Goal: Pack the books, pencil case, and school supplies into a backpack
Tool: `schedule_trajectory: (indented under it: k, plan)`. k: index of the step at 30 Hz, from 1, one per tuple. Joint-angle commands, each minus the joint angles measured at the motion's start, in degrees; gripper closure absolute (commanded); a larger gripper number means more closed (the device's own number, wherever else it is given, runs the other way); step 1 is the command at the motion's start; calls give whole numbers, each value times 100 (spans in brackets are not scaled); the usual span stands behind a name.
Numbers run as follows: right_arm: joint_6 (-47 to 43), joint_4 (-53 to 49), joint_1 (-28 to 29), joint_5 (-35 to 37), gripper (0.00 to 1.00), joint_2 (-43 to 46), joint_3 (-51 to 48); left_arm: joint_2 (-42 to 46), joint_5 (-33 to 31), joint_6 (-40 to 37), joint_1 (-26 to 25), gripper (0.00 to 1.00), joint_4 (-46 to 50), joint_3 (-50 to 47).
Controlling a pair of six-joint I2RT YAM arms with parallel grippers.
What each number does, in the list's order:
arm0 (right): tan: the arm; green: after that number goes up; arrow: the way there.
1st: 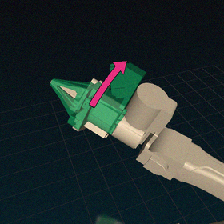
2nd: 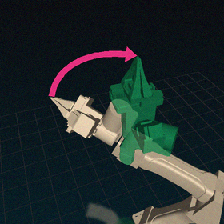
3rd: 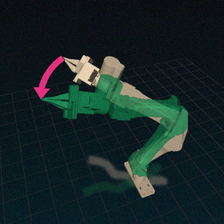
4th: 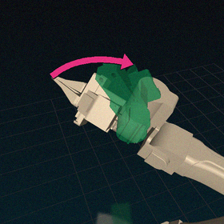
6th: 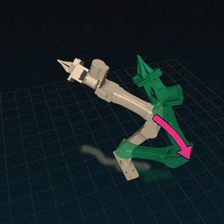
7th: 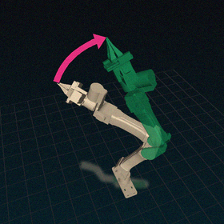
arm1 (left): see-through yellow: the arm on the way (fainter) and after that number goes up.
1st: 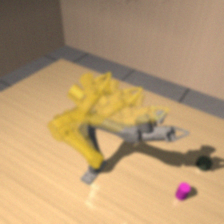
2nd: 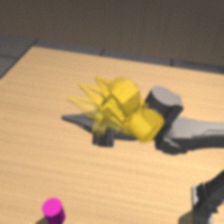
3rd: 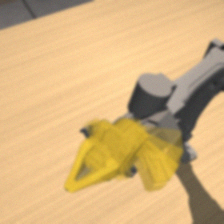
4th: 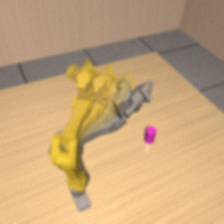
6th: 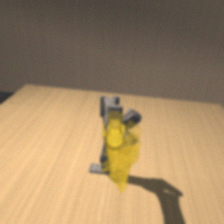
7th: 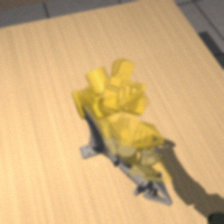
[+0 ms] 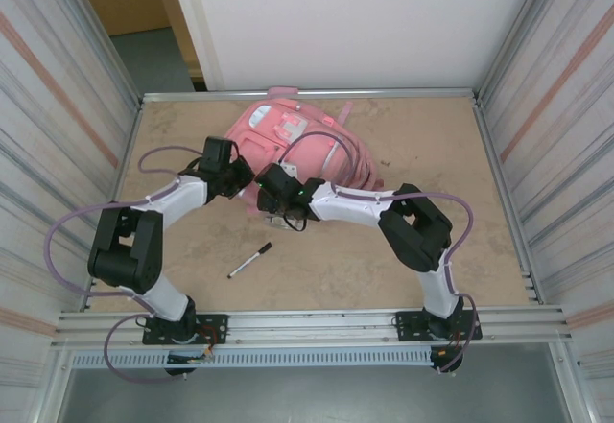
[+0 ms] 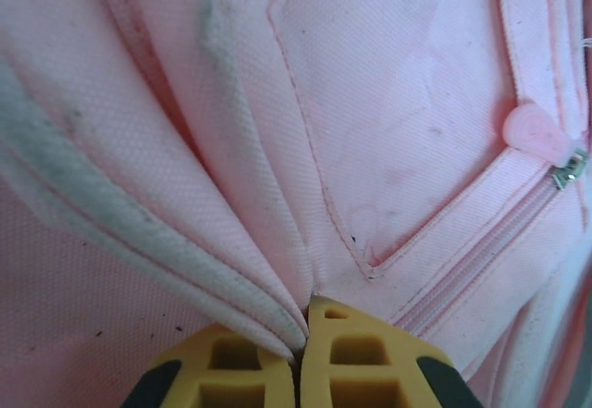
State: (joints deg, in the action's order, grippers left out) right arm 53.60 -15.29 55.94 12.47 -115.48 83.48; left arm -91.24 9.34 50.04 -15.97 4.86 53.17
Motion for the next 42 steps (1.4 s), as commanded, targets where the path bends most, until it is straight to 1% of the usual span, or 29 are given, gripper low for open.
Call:
schedule_trajectory:
  k: [1,3,6,10,16,19,23,27,31,34,38,40,42]
  plan:
    - [548,-509,-5,305,52,-158,254,277,565,125,-22,100,-180,-171]
    - [713,-590,13,324,55,-183,312,285,759,308,-25,100,-373,-253]
    - [886,-1111,15,662,59,-366,670,289,1017,474,-23,100,-528,-331]
    - [996,-1865,28,1032,63,-714,1222,390,1020,529,-29,100,-634,-439]
    - [1032,-2242,118,1382,63,-852,1538,536,1025,492,-3,100,-541,-421]
    - [1106,-2551,119,1512,66,-947,1796,537,1096,530,14,100,-548,-388]
    - [1068,-2503,127,1327,72,-926,1874,504,1168,533,11,100,-574,-396]
    - [1115,-2470,112,1318,79,-798,1822,465,1198,488,27,100,-541,-408]
    - [1052,-2363,-5,1036,85,-628,1680,502,971,329,42,100,-384,-423]
    - [1182,-2171,-156,573,87,-388,1360,485,999,264,141,100,-345,-438]
    - [1149,-2079,-287,399,91,-11,877,442,903,39,331,100,-192,-430]
    - [1134,-2055,-368,305,94,232,542,382,1008,-47,467,100,-179,-406]
    - [1139,-1900,-491,36,96,601,96,347,1106,-152,588,100,-163,-386]
